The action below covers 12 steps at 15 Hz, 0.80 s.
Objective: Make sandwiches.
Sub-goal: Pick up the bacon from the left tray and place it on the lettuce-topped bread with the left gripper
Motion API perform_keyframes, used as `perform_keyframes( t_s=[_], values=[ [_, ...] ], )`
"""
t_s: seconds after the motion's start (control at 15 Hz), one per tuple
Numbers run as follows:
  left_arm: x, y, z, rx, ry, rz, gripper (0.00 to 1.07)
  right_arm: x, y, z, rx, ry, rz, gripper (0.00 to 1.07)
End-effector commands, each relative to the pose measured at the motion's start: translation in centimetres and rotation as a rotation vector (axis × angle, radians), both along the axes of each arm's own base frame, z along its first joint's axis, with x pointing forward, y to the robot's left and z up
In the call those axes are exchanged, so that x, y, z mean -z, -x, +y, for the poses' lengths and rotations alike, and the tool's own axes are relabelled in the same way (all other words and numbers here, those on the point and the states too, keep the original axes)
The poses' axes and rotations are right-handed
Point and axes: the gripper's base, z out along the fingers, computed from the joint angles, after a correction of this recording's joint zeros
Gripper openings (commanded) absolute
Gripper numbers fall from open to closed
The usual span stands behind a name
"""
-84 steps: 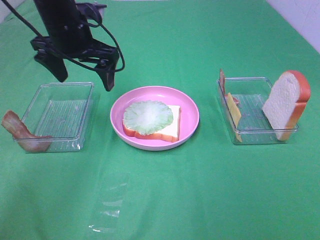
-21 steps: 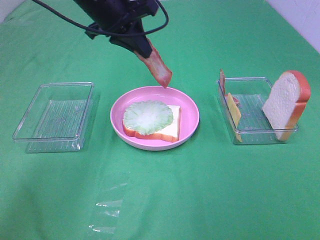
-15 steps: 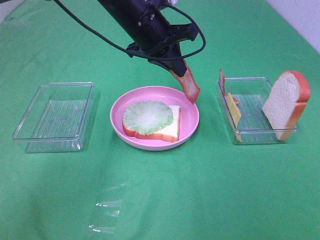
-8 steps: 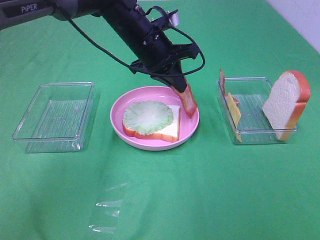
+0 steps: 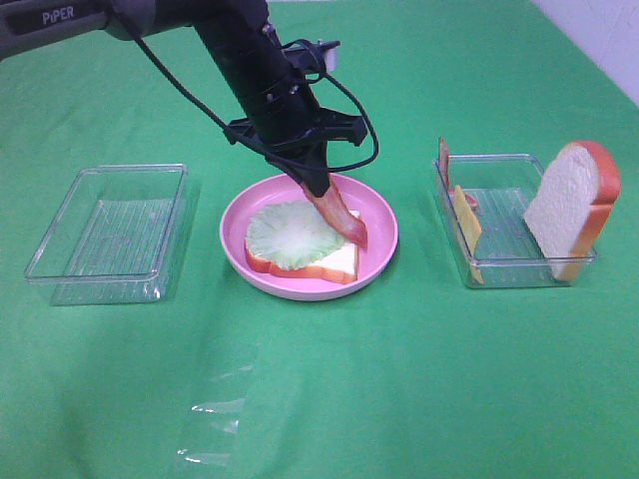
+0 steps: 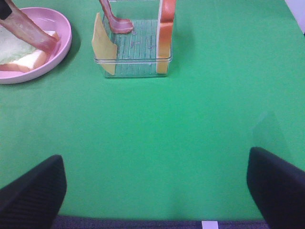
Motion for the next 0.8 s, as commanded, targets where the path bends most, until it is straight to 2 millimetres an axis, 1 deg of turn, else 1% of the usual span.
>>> perform_keyframes(
  t_s=[0.07, 0.47, 0.53, 0.6, 0.67, 0.73, 0.8],
  values=[
    [0.11, -0.27, 0.64, -0.042, -0.078, -0.019, 0.0, 0.04, 0.28, 0.05, 0.004, -0.001, -0.028, 0.99],
    [0.18, -0.14, 0.78, -0.044, -0.094, -0.002, 0.0, 0.04, 0.28, 0.05, 0.004, -0.001, -0.028, 0.99],
    [0.2, -0.11, 0.84, -0.042, -0.101, 0.001, 0.03, 0.04, 0.28, 0.05, 0.004, -0.001, -0.028, 0.99],
    [0.24, -0.09, 0.96, -0.038, -0.116, 0.001, 0.1, 0.04, 0.28, 0.05, 0.004, -0.001, -0.028, 0.99],
    [0.31, -0.12, 1.18, -0.033, -0.142, -0.006, 0.34, 0.04, 0.28, 0.05, 0.004, -0.001, -0.028, 0.99],
    [0.33, -0.16, 1.26, -0.042, -0.15, -0.007, 0.48, 0.04, 0.28, 0.05, 0.004, -0.001, -0.028, 0.99],
    [0.38, -0.26, 1.44, -0.082, -0.167, -0.004, 0.67, 0.04, 0.28, 0.05, 0.004, -0.001, -0.028, 0.99]
  ],
)
